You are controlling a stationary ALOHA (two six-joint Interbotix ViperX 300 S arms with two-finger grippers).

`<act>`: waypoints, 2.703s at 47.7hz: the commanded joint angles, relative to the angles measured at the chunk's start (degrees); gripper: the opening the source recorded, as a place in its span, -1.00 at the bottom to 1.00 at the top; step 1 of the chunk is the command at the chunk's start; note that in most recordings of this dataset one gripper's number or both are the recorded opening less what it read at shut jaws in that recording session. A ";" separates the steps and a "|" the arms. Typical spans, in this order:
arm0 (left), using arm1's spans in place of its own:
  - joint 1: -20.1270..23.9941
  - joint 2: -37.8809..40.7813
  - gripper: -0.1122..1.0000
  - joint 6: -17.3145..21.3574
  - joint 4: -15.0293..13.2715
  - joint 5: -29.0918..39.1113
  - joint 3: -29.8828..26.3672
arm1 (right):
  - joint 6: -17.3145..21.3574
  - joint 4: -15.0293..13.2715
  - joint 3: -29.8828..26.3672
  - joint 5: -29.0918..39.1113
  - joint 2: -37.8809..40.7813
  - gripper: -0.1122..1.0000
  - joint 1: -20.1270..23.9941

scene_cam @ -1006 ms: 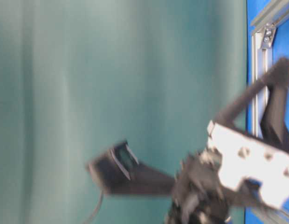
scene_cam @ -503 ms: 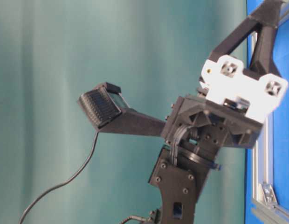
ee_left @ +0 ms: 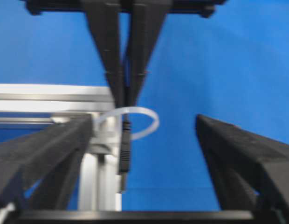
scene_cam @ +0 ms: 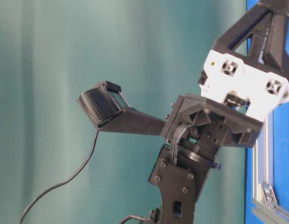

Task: Insert the wire through the string loop located on the right side.
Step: 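Move the left gripper to the plug tip and grasp it beyond the loop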

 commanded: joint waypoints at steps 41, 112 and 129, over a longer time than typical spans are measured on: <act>0.53 5.10 0.83 0.00 0.18 -0.35 -3.43 | 0.00 0.09 -0.88 -0.26 -0.35 -0.85 -0.09; 1.23 5.01 -0.66 0.18 0.26 2.90 -3.60 | -0.26 -0.26 -1.14 0.70 -0.35 -0.85 -0.18; 1.23 4.83 -0.67 0.18 0.35 2.90 -3.25 | -0.35 -0.09 -1.23 2.02 -0.35 0.28 -0.09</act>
